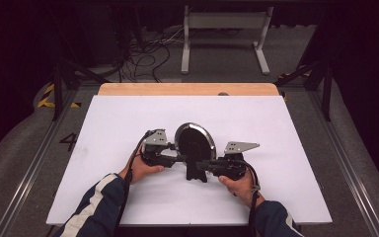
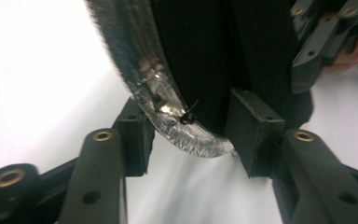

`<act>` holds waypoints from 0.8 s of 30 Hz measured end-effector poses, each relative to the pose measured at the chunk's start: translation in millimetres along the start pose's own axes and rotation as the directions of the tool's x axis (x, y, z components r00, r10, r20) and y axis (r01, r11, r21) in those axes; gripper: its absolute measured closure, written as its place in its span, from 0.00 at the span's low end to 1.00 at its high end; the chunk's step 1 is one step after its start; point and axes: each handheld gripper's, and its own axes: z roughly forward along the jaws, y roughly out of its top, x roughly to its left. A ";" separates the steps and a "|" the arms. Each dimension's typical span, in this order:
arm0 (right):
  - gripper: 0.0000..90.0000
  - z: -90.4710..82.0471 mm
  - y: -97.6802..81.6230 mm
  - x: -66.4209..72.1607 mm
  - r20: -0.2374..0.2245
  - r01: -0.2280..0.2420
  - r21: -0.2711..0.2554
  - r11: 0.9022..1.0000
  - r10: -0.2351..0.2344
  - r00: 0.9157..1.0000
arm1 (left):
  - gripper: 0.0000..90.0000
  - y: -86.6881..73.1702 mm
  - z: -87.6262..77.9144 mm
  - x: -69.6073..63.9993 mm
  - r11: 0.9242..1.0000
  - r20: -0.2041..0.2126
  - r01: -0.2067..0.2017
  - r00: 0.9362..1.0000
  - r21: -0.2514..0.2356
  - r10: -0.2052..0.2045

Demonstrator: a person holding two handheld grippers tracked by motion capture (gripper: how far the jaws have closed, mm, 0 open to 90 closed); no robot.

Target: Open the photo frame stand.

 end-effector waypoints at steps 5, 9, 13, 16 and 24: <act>0.90 -4.8 -1.3 -5.4 0.023 -0.021 0.003 1.000 0.021 1.000 | 0.77 8.4 -4.8 -10.6 0.998 -0.055 -0.066 0.996 0.005 0.066; 0.88 -5.7 0.0 -4.9 0.034 -0.034 -0.005 0.999 0.034 0.999 | 0.81 10.8 -7.6 -14.5 0.994 -0.120 -0.105 0.987 0.015 0.106; 0.86 -4.7 1.0 -3.5 0.050 -0.032 0.001 0.999 0.032 0.998 | 0.82 12.4 -8.0 -18.3 0.990 -0.175 -0.137 0.975 0.034 0.141; 0.85 -4.1 1.3 -3.1 0.068 -0.027 0.014 1.000 0.026 0.997 | 0.85 12.8 -7.4 -18.8 0.985 -0.228 -0.161 0.958 0.062 0.171; 0.83 -2.4 1.2 -0.3 0.129 -0.005 0.033 0.999 0.001 0.992 | 0.84 10.4 -5.6 -18.7 0.988 -0.232 -0.149 0.960 0.040 0.154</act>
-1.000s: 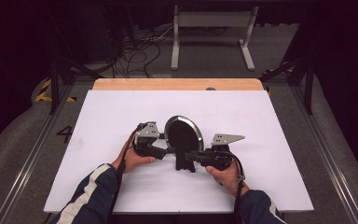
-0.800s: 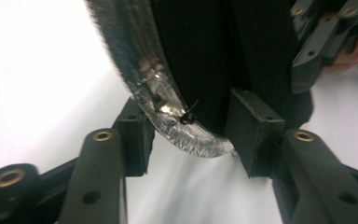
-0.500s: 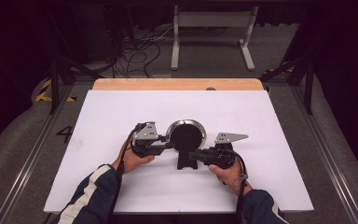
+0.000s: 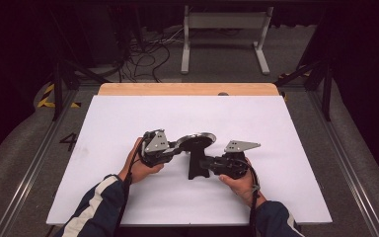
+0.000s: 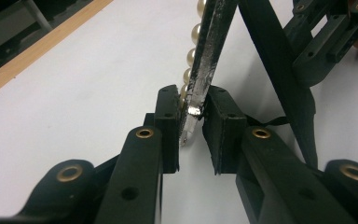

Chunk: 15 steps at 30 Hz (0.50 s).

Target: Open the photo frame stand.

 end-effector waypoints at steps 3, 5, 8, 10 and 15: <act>0.84 0.0 -1.1 1.6 0.009 0.013 0.014 1.000 -0.013 1.000 | 0.82 -0.9 0.3 -0.2 1.000 -0.009 0.014 1.000 -0.007 -0.014; 0.85 0.7 -2.1 2.8 0.007 0.016 0.021 1.000 -0.016 1.000 | 0.80 -2.2 0.4 1.0 0.999 0.003 0.029 1.000 -0.013 -0.029; 0.85 1.3 -2.7 4.3 0.009 0.024 0.027 0.999 -0.024 1.000 | 0.77 -3.2 1.5 1.6 0.999 0.015 0.032 0.999 -0.010 -0.032; 0.85 1.2 -2.7 4.4 0.012 0.024 0.027 0.999 -0.024 1.000 | 0.73 -3.1 2.1 1.3 0.999 0.014 0.033 0.999 -0.010 -0.033; 0.85 1.0 -2.7 4.3 0.011 0.023 0.028 0.999 -0.023 1.000 | 0.61 -3.1 8.6 3.2 0.997 0.030 0.079 0.996 -0.022 -0.078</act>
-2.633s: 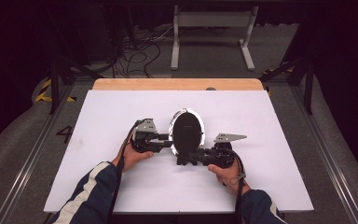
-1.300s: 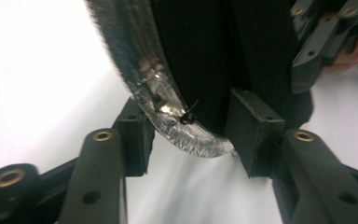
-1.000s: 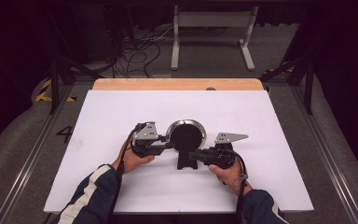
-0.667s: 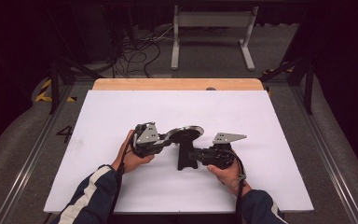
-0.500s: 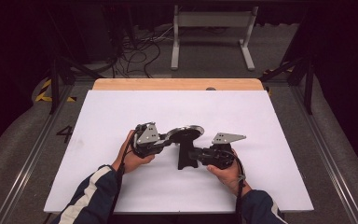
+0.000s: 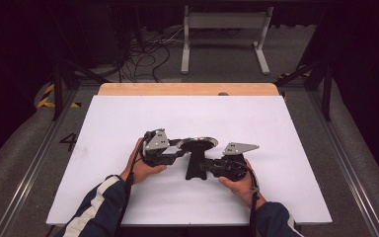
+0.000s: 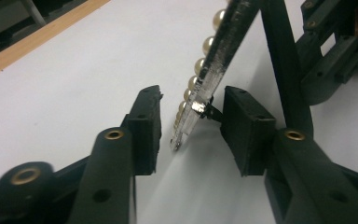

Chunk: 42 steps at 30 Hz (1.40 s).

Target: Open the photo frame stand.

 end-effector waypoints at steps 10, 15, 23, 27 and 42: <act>0.85 -0.2 -0.6 0.7 0.004 -0.005 -0.001 1.000 0.005 1.000 | 0.70 0.5 6.6 -1.5 1.000 0.014 0.000 1.000 0.008 -0.001; 0.85 -0.1 -0.9 1.4 0.002 -0.009 0.000 1.000 0.009 1.000 | 0.61 -1.7 11.8 -0.4 0.999 -0.011 0.021 1.000 0.038 -0.021; 0.85 0.3 -1.0 1.6 0.001 -0.011 0.001 1.000 0.011 1.000 | 0.75 -1.4 12.0 -1.5 0.999 -0.008 -0.005 1.000 0.038 0.005; 0.85 -0.9 -1.1 1.3 -0.002 -0.009 0.006 1.000 0.009 1.000 | 0.77 0.4 12.1 -5.7 0.998 -0.037 -0.039 0.998 0.055 0.041; 0.84 -2.1 1.0 3.4 0.053 0.006 0.012 1.000 -0.006 0.999 | 0.81 1.0 9.4 -11.4 0.989 -0.113 -0.116 0.986 0.090 0.126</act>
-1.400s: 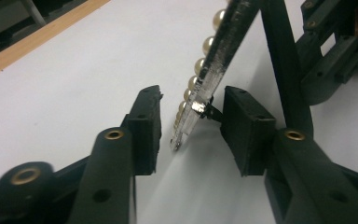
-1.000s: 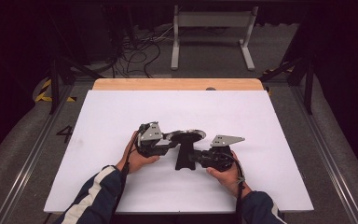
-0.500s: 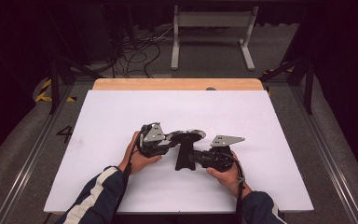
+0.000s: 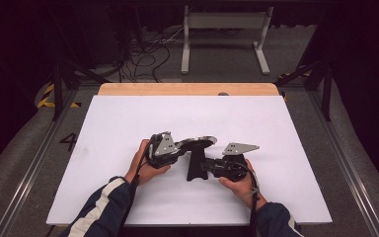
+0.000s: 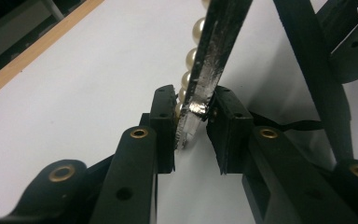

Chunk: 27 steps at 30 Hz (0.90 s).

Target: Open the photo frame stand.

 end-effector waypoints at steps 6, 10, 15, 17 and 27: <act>0.82 -2.3 0.6 2.1 0.050 0.011 -0.008 1.000 -0.011 0.999 | 0.80 -2.4 -0.5 3.4 1.000 -0.026 0.031 0.999 0.000 -0.031; 0.86 -4.7 1.4 4.6 0.077 0.040 -0.020 0.999 -0.038 0.996 | 0.80 -3.0 -1.0 4.2 0.999 -0.019 0.042 0.999 -0.002 -0.043; 0.90 -8.5 3.4 10.4 0.115 0.085 -0.030 0.996 -0.081 0.990 | 0.77 -4.5 -4.9 7.5 0.998 -0.007 0.063 0.998 -0.015 -0.063; 0.93 -9.3 3.9 12.3 0.121 0.093 -0.033 0.995 -0.089 0.989 | 0.75 -5.7 -7.0 9.2 0.997 0.004 0.075 0.997 -0.023 -0.075; 1.00 -13.7 7.0 18.8 0.133 0.129 -0.048 0.991 -0.122 0.984 | 0.74 -8.0 -12.6 13.0 0.996 0.035 0.082 0.996 -0.029 -0.081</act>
